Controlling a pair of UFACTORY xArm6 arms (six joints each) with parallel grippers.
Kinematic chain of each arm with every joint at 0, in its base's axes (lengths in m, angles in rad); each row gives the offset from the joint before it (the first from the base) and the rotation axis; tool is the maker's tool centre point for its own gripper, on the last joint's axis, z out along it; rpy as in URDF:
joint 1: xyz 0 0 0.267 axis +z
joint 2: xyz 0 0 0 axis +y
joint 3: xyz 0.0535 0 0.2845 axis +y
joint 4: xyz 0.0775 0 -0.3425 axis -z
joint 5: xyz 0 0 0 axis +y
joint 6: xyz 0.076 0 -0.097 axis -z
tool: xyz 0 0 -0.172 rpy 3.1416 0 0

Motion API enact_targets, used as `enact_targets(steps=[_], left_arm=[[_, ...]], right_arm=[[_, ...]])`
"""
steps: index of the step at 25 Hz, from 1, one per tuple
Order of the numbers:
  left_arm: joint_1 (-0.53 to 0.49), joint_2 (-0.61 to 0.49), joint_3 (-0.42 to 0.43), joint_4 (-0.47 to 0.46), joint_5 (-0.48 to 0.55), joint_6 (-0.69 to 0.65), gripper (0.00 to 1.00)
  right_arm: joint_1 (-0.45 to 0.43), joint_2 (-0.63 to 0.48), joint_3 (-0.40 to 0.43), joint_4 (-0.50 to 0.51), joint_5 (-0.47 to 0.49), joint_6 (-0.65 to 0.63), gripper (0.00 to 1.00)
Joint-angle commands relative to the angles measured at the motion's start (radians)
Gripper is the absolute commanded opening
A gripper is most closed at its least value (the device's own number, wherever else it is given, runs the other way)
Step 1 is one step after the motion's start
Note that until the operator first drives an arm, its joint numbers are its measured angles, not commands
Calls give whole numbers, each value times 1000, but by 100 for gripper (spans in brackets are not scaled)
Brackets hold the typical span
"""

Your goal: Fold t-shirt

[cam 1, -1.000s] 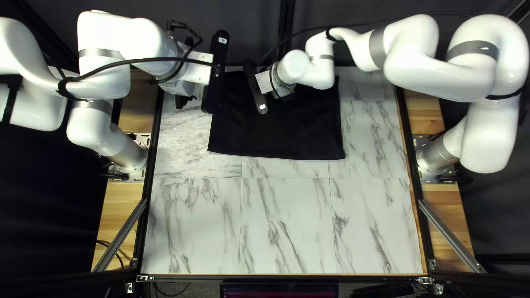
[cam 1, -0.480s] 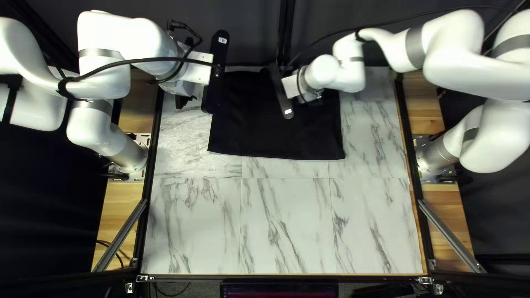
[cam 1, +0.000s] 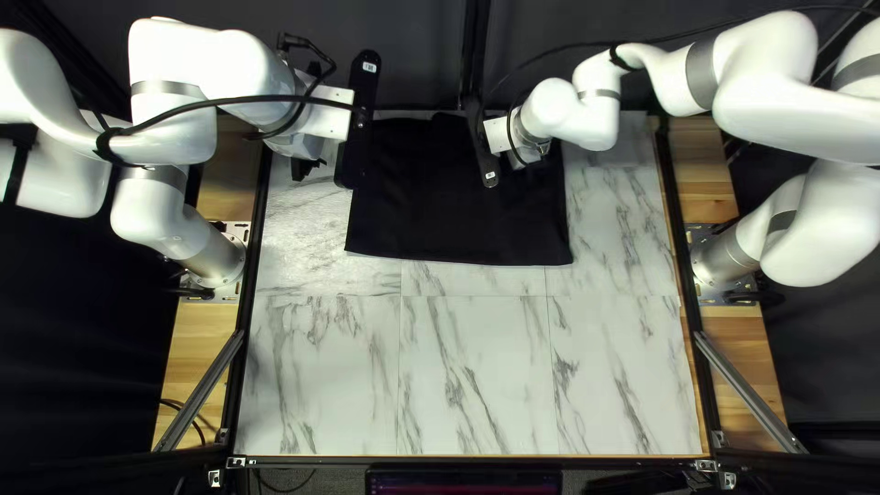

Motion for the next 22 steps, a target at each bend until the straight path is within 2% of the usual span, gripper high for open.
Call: enact_targets(steps=[1, 9, 16, 22], left_arm=[[0, 0, 0, 0, 0, 0, 100], [0, 0, 0, 0, 0, 0, 100], [0, 0, 0, 0, 0, 0, 100], [0, 0, 0, 0, 0, 0, 100]], right_arm=[[3, 2, -11, 60, 41, -53, 100], [-18, 38, 8, 51, 11, -33, 100], [-67, 103, -30, 11, -7, -22, 100], [-106, 133, -98, -20, 17, -17, 100]])
